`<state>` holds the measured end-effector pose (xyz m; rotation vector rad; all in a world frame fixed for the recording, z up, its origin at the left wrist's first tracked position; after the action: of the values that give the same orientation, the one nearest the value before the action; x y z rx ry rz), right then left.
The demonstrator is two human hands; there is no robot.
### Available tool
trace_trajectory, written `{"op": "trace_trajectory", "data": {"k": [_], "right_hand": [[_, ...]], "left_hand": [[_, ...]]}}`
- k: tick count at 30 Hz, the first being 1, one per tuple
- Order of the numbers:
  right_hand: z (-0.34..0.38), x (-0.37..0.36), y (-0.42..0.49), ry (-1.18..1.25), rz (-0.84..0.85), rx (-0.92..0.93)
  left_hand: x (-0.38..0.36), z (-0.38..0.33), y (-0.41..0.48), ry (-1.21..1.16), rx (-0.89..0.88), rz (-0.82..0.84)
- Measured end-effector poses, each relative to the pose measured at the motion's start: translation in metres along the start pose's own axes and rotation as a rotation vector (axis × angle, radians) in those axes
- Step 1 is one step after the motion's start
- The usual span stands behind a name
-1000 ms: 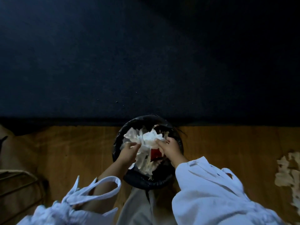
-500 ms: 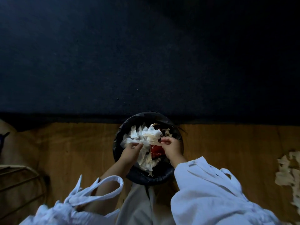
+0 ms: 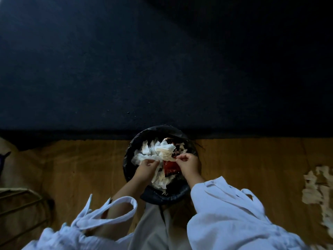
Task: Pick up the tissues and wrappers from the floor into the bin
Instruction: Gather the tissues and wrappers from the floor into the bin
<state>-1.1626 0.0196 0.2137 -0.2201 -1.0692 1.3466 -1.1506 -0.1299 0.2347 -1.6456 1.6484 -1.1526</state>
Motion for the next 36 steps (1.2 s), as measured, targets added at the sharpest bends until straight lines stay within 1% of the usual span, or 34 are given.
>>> {"op": "trace_trajectory", "data": {"k": [3,6,8,11,14,18,21,27,30,33,36], "right_hand": [[0.012,0.015,-0.015,0.027,0.010,-0.018],[0.033,0.041,-0.046,0.095,0.022,-0.031],[0.049,0.066,-0.076,0.150,0.018,-0.006],[0.065,0.100,-0.126,0.186,0.014,0.063],[0.064,0.130,-0.174,0.174,-0.029,0.130],[0.040,0.172,-0.229,0.211,-0.124,0.172],[0.011,0.210,-0.265,0.252,-0.243,0.174],[-0.082,0.285,-0.330,0.280,-0.402,0.130],[-0.153,0.319,-0.373,0.315,-0.519,0.074],[-0.236,0.347,-0.421,0.230,-0.578,0.036],[-0.317,0.370,-0.470,0.203,-0.636,-0.046]], "left_hand": [[0.000,-0.010,-0.020,0.061,-0.046,0.004],[0.000,-0.028,-0.061,0.109,-0.118,0.057],[0.003,-0.043,-0.096,0.162,-0.167,0.105],[0.011,-0.064,-0.151,0.271,-0.242,0.128],[0.010,-0.082,-0.200,0.367,-0.320,0.149],[-0.012,-0.106,-0.257,0.580,-0.462,0.188],[-0.045,-0.115,-0.292,0.757,-0.562,0.244],[-0.149,-0.098,-0.360,1.024,-0.723,0.471],[-0.218,-0.069,-0.400,1.159,-0.802,0.566],[-0.291,-0.023,-0.448,1.225,-0.834,0.647],[-0.356,0.034,-0.490,1.227,-0.790,0.709]]}}
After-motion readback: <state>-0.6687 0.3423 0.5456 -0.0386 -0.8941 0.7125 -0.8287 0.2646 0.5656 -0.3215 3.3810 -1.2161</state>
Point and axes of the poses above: each hand's wrist, its own y-axis towards the middle knuckle, its own x-axis out of the back of the hand, z = x × y, the point moved 1 cm from there along y, towards the middle knuckle, and after that the axes turned 7 degrees about -y, right-handed, at the moved point
